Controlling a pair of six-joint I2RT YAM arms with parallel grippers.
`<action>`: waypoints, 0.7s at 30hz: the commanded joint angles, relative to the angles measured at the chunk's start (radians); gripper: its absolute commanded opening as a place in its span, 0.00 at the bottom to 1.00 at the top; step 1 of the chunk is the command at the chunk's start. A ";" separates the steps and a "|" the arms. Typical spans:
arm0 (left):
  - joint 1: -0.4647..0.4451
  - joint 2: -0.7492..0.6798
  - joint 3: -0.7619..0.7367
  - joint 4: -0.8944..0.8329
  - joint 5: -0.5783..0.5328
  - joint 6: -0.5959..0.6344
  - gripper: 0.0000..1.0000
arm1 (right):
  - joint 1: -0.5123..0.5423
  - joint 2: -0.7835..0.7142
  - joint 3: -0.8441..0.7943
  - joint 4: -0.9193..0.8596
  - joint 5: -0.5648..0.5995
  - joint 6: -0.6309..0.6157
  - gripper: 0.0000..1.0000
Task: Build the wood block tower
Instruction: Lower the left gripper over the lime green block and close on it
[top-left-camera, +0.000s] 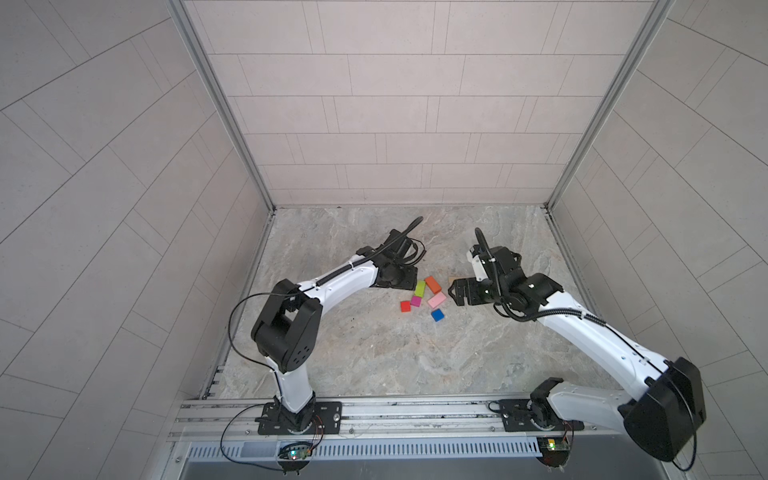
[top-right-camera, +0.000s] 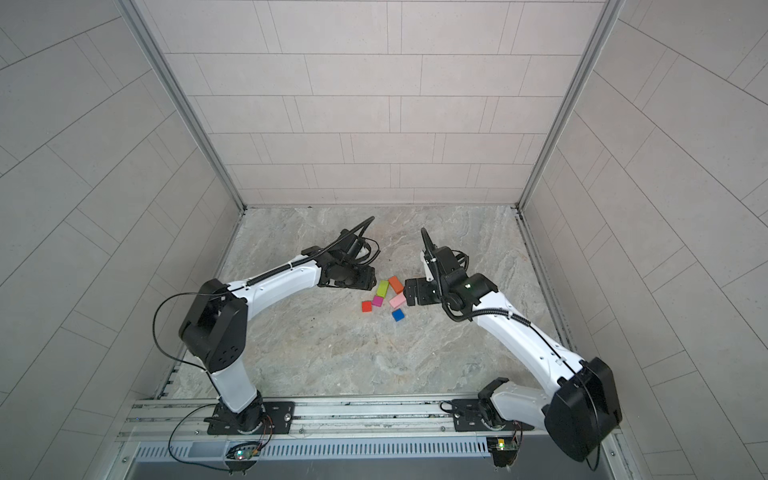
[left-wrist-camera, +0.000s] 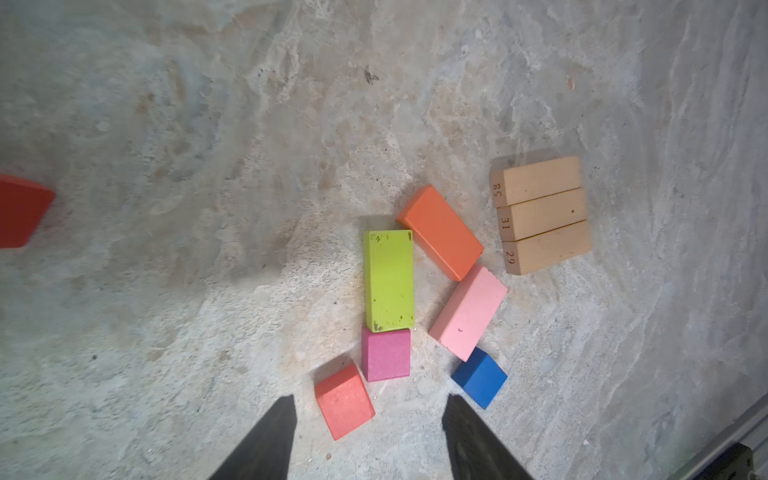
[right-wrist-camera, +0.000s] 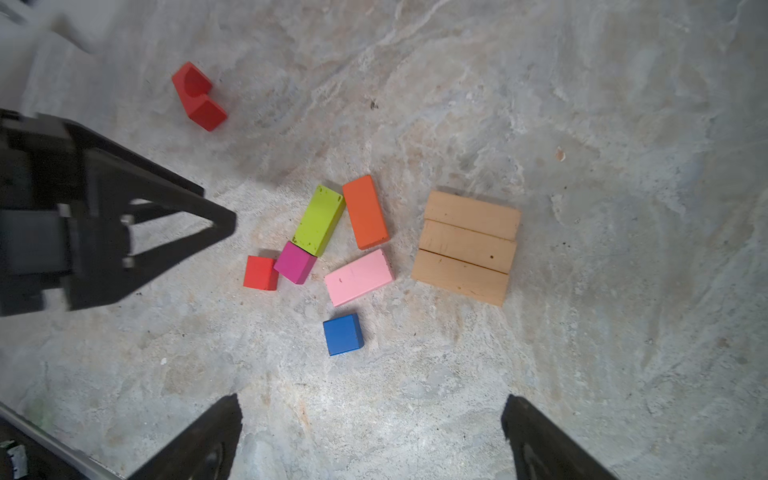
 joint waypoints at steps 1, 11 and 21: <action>-0.022 0.041 0.054 -0.049 -0.050 0.019 0.62 | -0.006 -0.079 -0.034 0.026 0.013 0.041 0.99; -0.033 0.167 0.129 -0.057 -0.087 0.044 0.59 | -0.012 -0.125 -0.063 -0.049 -0.028 0.081 0.99; -0.062 0.260 0.191 -0.057 -0.088 0.038 0.51 | -0.072 -0.110 -0.112 -0.026 -0.060 0.051 0.99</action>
